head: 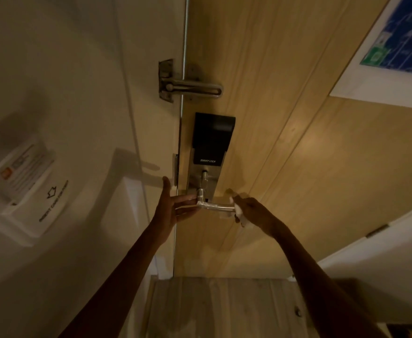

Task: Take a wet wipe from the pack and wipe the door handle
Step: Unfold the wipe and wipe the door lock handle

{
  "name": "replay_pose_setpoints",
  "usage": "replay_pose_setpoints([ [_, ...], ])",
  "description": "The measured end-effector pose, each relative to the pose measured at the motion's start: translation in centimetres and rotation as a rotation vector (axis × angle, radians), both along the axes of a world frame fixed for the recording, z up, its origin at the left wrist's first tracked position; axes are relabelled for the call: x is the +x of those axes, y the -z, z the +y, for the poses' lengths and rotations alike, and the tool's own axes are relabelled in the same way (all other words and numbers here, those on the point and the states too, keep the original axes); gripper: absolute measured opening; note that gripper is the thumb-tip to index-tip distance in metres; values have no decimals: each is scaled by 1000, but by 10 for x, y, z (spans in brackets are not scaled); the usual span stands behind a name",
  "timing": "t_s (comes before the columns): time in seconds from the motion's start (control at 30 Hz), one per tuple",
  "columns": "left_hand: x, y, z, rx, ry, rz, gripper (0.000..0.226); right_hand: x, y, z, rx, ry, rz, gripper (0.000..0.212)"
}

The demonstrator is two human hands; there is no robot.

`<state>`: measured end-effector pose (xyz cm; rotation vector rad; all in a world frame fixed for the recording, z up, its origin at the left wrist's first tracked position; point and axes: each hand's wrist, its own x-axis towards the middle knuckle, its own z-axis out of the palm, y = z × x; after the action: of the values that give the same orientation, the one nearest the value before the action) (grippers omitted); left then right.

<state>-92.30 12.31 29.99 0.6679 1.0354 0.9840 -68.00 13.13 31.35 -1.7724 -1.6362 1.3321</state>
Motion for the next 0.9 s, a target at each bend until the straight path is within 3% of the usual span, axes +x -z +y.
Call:
replay_pose_setpoints([
  [0.1,-1,2,1,8,10,2,94,-12,19,-19,35,278,321,60],
  [0.23,-1,2,0,3,15,-3,93,-23,30,-37,164,411,583,45],
  [0.4,0,1,-2,10,12,-7,92,-18,41,-49,250,515,517,41],
  [0.5,-1,-1,-2,16,26,9,90,-17,42,-61,314,704,491,34],
  [0.57,-1,-2,-2,26,36,30,87,-18,39,-61,471,787,414,26],
  [0.63,-1,-2,-2,51,43,66,82,-20,31,-53,710,750,208,16],
  [0.73,2,-3,0,66,20,132,76,-33,18,-39,1014,372,-212,15],
  [0.8,4,-3,2,57,7,164,73,-42,25,-37,999,149,-400,17],
  [0.9,4,-5,6,74,25,174,69,-29,35,-42,977,74,-501,20],
])
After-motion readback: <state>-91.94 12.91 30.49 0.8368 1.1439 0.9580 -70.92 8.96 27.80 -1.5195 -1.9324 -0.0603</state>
